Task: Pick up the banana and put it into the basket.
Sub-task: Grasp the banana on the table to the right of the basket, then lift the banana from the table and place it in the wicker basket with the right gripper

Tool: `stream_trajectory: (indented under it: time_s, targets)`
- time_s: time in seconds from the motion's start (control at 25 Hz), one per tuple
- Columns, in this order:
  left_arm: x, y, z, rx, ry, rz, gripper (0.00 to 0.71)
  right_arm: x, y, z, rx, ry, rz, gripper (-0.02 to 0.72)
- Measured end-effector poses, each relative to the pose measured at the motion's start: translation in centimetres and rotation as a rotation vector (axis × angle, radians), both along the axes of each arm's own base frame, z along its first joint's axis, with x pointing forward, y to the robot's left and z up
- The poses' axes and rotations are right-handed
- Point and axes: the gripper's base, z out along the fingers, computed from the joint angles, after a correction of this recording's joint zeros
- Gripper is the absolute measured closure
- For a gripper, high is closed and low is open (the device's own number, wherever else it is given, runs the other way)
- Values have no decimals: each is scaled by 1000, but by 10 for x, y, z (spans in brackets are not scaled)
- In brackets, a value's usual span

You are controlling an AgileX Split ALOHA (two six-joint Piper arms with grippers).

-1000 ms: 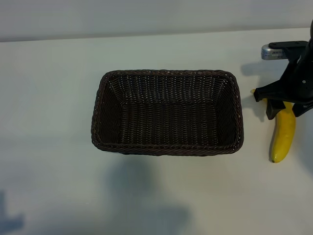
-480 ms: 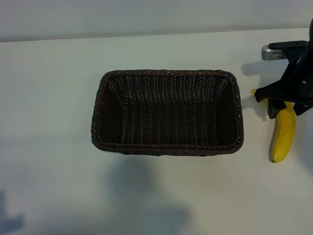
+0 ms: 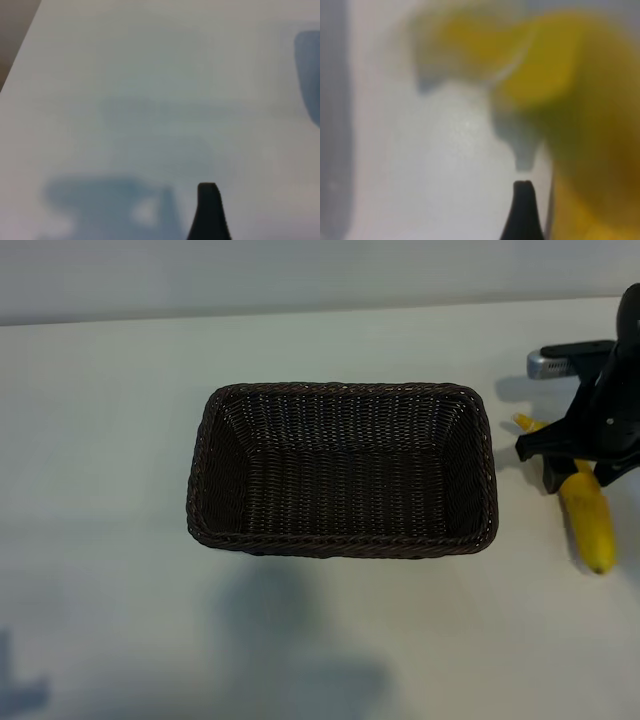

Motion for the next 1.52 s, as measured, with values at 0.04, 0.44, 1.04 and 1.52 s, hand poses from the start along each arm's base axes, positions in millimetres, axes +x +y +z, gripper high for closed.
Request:
stream_trajectory:
  time_s: [0.04, 0.44, 1.04, 1.52]
  targets:
    - [0, 0, 0, 0, 0, 0, 148, 0, 0, -2, 1, 5, -2, 125]
    - [0, 0, 0, 0, 0, 0, 148, 1, -3, -3, -39, -3, -9, 243]
    - [0, 0, 0, 0, 0, 0, 148, 11, -8, 51, -103, -20, 36, 269]
    - [0, 0, 0, -1, 0, 1, 148, 36, 13, 128, -12, -136, 148, 269]
